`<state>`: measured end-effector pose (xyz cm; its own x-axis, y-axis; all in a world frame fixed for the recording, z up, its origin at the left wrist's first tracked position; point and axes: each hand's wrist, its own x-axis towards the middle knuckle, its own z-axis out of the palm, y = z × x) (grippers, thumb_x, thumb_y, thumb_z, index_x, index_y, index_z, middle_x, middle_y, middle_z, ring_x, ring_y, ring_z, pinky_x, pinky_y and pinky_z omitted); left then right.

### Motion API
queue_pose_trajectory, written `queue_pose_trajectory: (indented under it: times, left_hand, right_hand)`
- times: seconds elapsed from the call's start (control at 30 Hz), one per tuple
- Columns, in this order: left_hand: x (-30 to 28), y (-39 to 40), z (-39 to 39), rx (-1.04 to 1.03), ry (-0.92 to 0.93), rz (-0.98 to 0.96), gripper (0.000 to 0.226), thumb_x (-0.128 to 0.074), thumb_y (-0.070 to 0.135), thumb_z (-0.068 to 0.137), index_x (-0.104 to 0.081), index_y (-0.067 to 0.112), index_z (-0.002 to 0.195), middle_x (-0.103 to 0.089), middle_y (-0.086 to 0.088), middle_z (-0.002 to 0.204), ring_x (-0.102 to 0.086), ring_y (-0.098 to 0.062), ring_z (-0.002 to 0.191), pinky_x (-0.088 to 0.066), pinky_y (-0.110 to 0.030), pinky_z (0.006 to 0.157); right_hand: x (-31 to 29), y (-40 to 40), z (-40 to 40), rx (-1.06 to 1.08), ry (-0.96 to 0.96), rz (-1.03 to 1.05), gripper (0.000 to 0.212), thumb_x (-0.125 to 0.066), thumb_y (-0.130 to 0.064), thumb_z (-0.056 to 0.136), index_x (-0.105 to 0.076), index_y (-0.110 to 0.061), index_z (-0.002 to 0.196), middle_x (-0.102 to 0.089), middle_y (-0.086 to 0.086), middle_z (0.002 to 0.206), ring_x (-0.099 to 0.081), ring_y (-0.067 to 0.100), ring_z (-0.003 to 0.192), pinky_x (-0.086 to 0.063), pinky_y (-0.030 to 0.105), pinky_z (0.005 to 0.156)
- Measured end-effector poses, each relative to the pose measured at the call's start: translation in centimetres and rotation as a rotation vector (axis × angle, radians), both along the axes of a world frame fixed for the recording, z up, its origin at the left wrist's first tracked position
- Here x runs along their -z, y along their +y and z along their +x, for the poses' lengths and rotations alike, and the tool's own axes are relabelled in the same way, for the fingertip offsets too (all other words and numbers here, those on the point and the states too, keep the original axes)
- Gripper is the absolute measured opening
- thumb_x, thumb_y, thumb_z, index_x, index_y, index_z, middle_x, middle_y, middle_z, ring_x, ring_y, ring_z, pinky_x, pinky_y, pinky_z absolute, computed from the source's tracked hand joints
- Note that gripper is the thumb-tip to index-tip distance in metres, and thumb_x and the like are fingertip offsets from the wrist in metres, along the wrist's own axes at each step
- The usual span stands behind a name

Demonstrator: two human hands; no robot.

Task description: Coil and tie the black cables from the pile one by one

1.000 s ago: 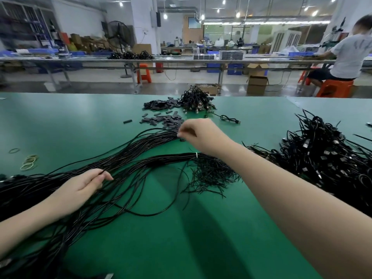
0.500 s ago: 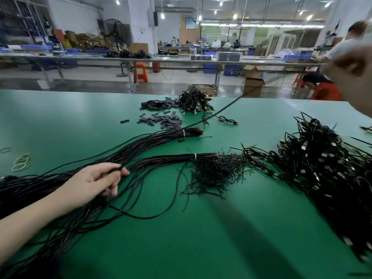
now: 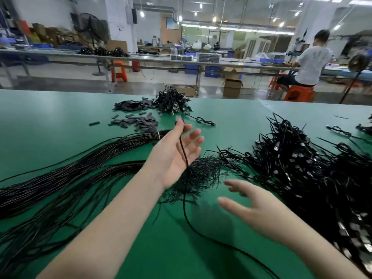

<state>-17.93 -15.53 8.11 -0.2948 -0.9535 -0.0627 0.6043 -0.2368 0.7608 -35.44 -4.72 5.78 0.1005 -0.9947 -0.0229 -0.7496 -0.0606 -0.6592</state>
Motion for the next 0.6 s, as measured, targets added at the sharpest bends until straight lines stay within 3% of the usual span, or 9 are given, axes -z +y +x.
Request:
queue_pose_trajectory:
  times: [0.03,0.1,0.17,0.3,0.4,0.47,0.53,0.6]
  left_hand:
    - [0.3,0.0,-1.2,-0.002,-0.009,-0.02,0.023,-0.055,0.041,0.093,-0.06,0.021,0.085,-0.075,0.001,0.089,-0.072,-0.013,0.083,-0.056,-0.027,0.075]
    - [1.0,0.0,-2.7,-0.023,-0.017,-0.047,0.02,-0.051,0.037,0.096,-0.056,0.019,0.088,-0.076,-0.001,0.097,-0.072,-0.013,0.09,-0.055,-0.027,0.072]
    - [1.9,-0.4,-3.2,-0.072,-0.077,-0.08,0.021,-0.048,0.036,0.099,-0.053,0.019,0.089,-0.075,-0.001,0.104,-0.072,-0.015,0.097,-0.052,-0.034,0.079]
    - [2.7,-1.3,-2.5,-0.124,-0.195,-0.152,0.024,-0.043,0.04,0.1,-0.049,0.019,0.09,-0.074,0.003,0.109,-0.071,-0.017,0.1,-0.048,-0.039,0.079]
    - [2.9,-1.6,-1.9,-0.102,-0.337,-0.218,0.031,-0.04,0.043,0.101,-0.055,0.016,0.097,-0.074,0.002,0.109,-0.071,-0.018,0.098,-0.049,-0.039,0.079]
    - [2.9,-1.4,-1.3,0.001,-0.461,-0.251,0.042,-0.035,0.049,0.101,-0.063,0.018,0.105,-0.074,0.002,0.109,-0.071,-0.015,0.089,-0.05,-0.028,0.062]
    - [2.7,-1.3,-0.8,0.114,-0.468,-0.234,0.05,-0.03,0.051,0.101,-0.07,0.02,0.102,-0.074,-0.001,0.109,-0.071,-0.014,0.083,-0.046,-0.021,0.048]
    - [2.2,-1.2,-0.3,0.18,-0.44,-0.218,0.056,-0.028,0.049,0.101,-0.075,0.021,0.095,-0.074,-0.004,0.108,-0.072,-0.015,0.091,-0.049,-0.021,0.051]
  right_hand:
    - [-0.1,-1.5,1.3,0.045,-0.131,-0.044,0.048,-0.059,-0.06,0.081,-0.057,-0.038,0.123,-0.062,-0.022,0.114,-0.055,-0.01,0.106,-0.042,0.017,0.097]
    - [0.0,-4.0,3.3,0.088,-0.383,-0.096,0.022,-0.058,-0.042,0.092,-0.067,-0.027,0.104,-0.068,-0.02,0.092,-0.059,-0.01,0.079,-0.046,0.016,0.075]
    - [0.2,-5.7,4.1,0.109,-0.464,-0.086,0.029,-0.055,-0.036,0.095,-0.067,-0.011,0.091,-0.063,-0.012,0.076,-0.051,0.001,0.063,-0.039,0.021,0.062]
    - [0.4,-7.2,4.9,0.044,-0.466,-0.007,0.041,-0.06,-0.043,0.091,-0.063,-0.002,0.086,-0.062,-0.001,0.067,-0.049,0.01,0.061,-0.039,0.027,0.059]
    - [0.8,-7.9,4.8,0.001,-0.454,-0.092,0.032,-0.061,-0.032,0.092,-0.061,-0.002,0.082,-0.057,0.003,0.067,-0.046,0.012,0.061,-0.037,0.03,0.06]
    - [1.0,-8.1,4.6,0.002,-0.577,-0.136,0.023,-0.06,-0.024,0.094,-0.065,-0.006,0.081,-0.062,0.003,0.069,-0.052,0.012,0.062,-0.043,0.031,0.064]
    - [1.4,-8.2,4.4,-0.023,-0.741,-0.053,0.022,-0.06,-0.024,0.095,-0.067,-0.007,0.082,-0.064,0.002,0.067,-0.058,0.013,0.059,-0.049,0.032,0.064]
    - [2.2,-8.1,4.5,-0.069,-0.866,0.068,0.026,-0.059,-0.033,0.095,-0.067,-0.01,0.083,-0.061,-0.002,0.062,-0.058,0.014,0.054,-0.049,0.029,0.061]
